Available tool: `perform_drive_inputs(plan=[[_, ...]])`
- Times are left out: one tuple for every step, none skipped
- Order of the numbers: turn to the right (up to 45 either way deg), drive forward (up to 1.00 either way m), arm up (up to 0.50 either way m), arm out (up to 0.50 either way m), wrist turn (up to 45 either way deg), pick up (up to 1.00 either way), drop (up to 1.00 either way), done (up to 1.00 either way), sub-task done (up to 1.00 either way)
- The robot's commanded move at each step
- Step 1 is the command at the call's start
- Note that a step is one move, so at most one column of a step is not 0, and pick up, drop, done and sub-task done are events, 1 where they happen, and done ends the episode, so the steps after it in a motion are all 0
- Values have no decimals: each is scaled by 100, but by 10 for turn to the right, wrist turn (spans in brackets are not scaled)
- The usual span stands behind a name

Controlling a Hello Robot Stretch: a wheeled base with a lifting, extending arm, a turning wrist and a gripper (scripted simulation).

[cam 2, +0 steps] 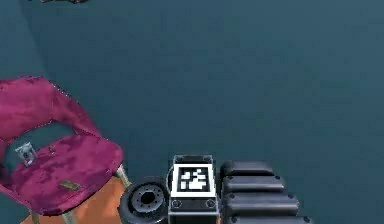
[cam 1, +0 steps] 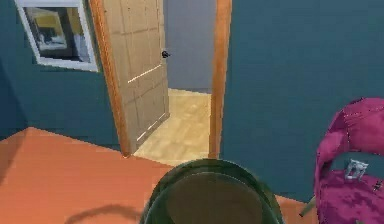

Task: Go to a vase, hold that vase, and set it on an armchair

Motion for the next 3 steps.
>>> perform_drive_inputs(plan=[[-150, 0, 0, 0, 0, 0, 0, 0, 0], [0, 95, 0, 0, 0, 0, 0, 0, 0], [120, 0, 0, 0, 0, 0, 0, 0, 0]])
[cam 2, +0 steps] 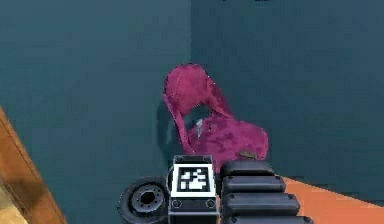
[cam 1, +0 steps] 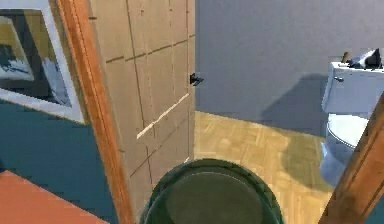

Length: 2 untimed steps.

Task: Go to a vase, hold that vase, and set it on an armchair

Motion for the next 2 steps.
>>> perform_drive_inputs(plan=[[0, 45, 0, 0, 0, 0, 0, 0, 0], [210, 0, 0, 0, 0, 0, 0, 0, 0]])
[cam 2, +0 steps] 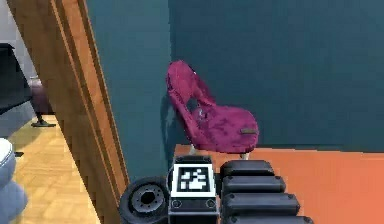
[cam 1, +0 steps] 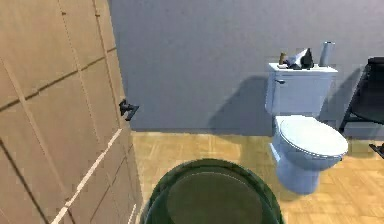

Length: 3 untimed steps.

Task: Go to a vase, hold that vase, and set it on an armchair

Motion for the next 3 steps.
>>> perform_drive_inputs(plan=[[0, 30, 0, 0, 0, 0, 0, 0, 0], [330, 0, 0, 0, 0, 0, 0, 0, 0], [0, 55, 0, 0, 0, 0, 0, 0, 0]])
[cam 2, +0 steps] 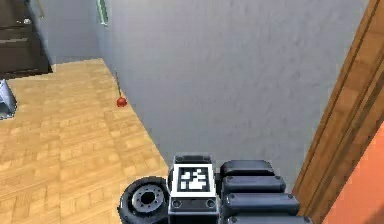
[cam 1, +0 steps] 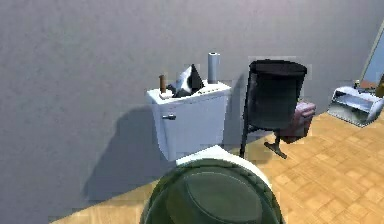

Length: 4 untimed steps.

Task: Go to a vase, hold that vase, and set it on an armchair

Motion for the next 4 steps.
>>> perform_drive_inputs(plan=[[450, 0, 0, 0, 0, 0, 0, 0, 0], [60, 0, 0, 0, 0, 0, 0, 0, 0], [0, 100, 0, 0, 0, 0, 0, 0, 0], [0, 100, 0, 0, 0, 0, 0, 0, 0]])
